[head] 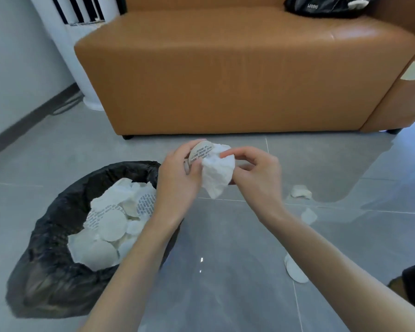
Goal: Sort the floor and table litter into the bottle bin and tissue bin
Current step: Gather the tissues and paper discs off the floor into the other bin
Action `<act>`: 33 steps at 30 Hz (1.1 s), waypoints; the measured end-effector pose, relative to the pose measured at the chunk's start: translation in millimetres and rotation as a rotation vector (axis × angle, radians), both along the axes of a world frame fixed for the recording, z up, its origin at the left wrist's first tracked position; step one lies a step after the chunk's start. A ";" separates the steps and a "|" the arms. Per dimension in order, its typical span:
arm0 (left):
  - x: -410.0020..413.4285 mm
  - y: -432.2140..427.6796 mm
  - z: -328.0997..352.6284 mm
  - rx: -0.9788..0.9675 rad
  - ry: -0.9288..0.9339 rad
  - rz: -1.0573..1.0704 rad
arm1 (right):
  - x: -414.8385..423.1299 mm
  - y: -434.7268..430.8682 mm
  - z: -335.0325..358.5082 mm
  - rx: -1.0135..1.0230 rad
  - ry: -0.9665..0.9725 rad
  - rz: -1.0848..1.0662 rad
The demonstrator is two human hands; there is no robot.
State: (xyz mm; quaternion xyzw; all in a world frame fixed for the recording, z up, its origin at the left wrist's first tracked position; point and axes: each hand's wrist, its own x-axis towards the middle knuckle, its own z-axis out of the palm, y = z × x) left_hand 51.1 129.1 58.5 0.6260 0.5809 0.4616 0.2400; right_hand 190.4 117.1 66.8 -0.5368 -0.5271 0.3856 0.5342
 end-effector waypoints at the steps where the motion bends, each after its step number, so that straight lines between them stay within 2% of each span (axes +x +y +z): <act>1: -13.4 -1.4 5.1 0.003 0.017 0.033 | -13.0 3.0 2.5 -0.006 -0.022 0.042; 5: -66.7 -13.9 14.8 -0.043 0.139 0.145 | -66.2 7.0 -0.9 -0.008 -0.049 0.247; 7: -91.2 -22.6 13.7 -0.095 0.167 0.155 | -91.5 5.4 -8.6 0.017 -0.127 0.388; 11: -142.7 -26.8 -9.6 -0.205 0.361 0.223 | -128.8 1.4 -26.2 0.028 -0.482 0.692; 13: -159.4 -27.1 -19.8 -0.283 0.478 0.258 | -135.5 0.5 -37.9 0.116 -0.703 0.770; 15: -167.1 -28.2 -24.4 -0.313 0.489 0.307 | -136.5 0.9 -49.2 0.164 -0.936 0.794; 18: -169.9 -30.8 -21.7 -0.231 0.426 0.398 | -133.3 0.3 -58.5 0.156 -1.059 0.823; 20: -169.5 -31.8 -17.5 -0.152 0.419 0.374 | -130.5 1.1 -61.5 0.180 -1.073 0.851; 22: -167.0 -31.5 -15.9 -0.196 0.436 0.177 | -124.6 1.1 -59.9 0.197 -1.029 0.826; 24: -162.4 -32.5 -18.7 -0.394 0.453 -0.080 | -116.3 4.2 -59.5 0.210 -0.975 0.746; 26: -160.2 -32.8 -26.8 -0.586 0.543 -0.212 | -108.0 7.8 -59.4 0.177 -0.896 0.661; 29: -158.1 -28.8 -44.2 -0.717 0.708 -0.239 | -98.6 11.3 -62.2 0.136 -0.836 0.576; 33: -149.9 -19.0 -62.2 -0.776 0.883 -0.200 | -95.7 8.1 -68.7 0.126 -0.836 0.566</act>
